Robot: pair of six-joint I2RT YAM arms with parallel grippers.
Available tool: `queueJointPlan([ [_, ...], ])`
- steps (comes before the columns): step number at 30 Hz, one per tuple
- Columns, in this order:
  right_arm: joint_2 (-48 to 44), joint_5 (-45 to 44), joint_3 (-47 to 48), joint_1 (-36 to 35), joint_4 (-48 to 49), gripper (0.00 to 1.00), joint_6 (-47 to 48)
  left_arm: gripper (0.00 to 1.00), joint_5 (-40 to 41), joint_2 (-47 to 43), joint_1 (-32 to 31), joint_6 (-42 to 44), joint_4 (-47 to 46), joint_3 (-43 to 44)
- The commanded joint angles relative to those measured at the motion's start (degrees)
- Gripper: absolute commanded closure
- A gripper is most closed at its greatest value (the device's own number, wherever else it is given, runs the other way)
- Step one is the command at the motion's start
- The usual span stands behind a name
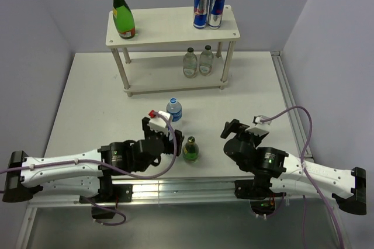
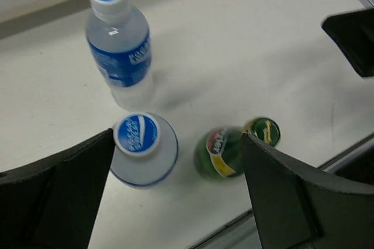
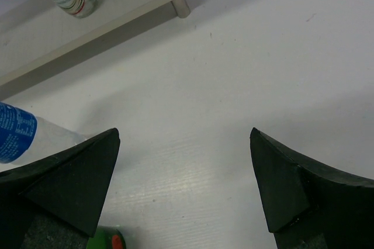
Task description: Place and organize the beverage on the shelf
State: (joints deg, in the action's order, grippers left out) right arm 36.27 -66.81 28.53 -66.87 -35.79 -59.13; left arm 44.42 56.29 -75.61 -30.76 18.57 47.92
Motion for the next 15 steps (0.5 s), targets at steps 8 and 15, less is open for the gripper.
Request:
queueJointPlan([
  [8,1.4,-3.4,0.7,-0.3,-0.5,0.0,-3.4,0.06,1.5,0.4,-7.5,-4.5,-16.1,-3.4],
  [15,1.5,-3.2,0.4,-0.3,0.2,0.0,-3.0,0.04,9.6,6.5,-13.0,-3.4,-10.2,5.7],
])
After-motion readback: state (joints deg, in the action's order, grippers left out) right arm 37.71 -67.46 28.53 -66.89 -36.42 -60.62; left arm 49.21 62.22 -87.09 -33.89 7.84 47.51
